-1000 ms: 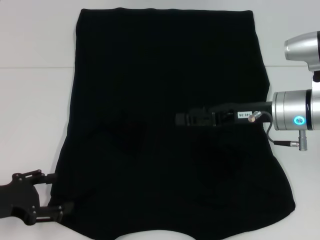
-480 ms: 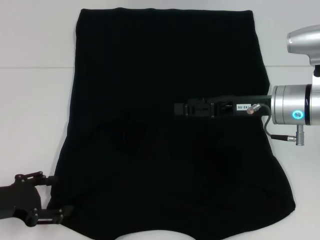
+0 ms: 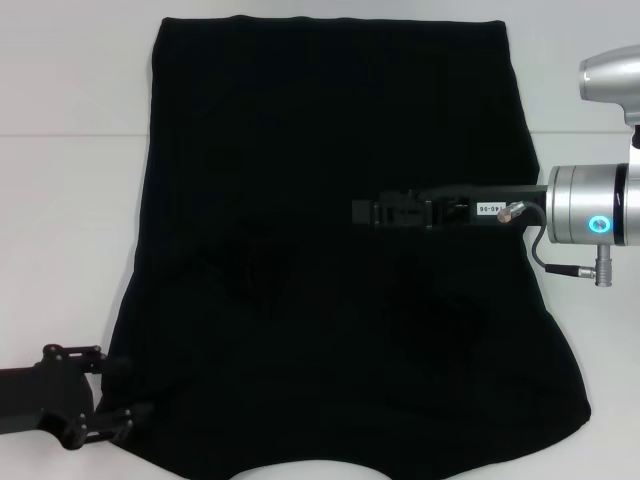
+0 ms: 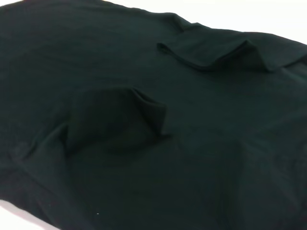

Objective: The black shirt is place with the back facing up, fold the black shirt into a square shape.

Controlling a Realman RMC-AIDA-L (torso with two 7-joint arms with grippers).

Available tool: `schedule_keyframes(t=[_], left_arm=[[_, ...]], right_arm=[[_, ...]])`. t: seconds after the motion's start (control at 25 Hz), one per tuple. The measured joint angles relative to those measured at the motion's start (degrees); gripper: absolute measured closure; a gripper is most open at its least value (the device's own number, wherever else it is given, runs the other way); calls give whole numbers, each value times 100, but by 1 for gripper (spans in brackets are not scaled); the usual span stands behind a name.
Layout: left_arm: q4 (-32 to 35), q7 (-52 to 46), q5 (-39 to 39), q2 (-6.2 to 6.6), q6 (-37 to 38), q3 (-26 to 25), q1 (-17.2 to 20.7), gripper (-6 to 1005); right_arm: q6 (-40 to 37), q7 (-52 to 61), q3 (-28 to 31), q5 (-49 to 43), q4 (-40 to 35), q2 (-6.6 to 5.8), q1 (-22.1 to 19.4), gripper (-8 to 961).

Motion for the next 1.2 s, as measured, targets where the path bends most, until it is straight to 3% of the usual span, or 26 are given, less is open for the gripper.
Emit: schedule_keyframes(t=[0.4,0.92,1.12,1.2], left_arm=[[6,-5,31,4,-22,26,-19,604],[17,-112,-13,16,44,-112,-10,991],[77,-140,-96,42,464,-639,-1,991],[112,-144,-110,44,562,-889,5,991]], right_arm=[[-1,0,0,28,-1,-21,1,218],[-16,-7,0,100,2,-53,-53,216],[-215,47,-10,93,-3,-213,-160,215],[-376,202,-58,9,-5,-350,-247,215]])
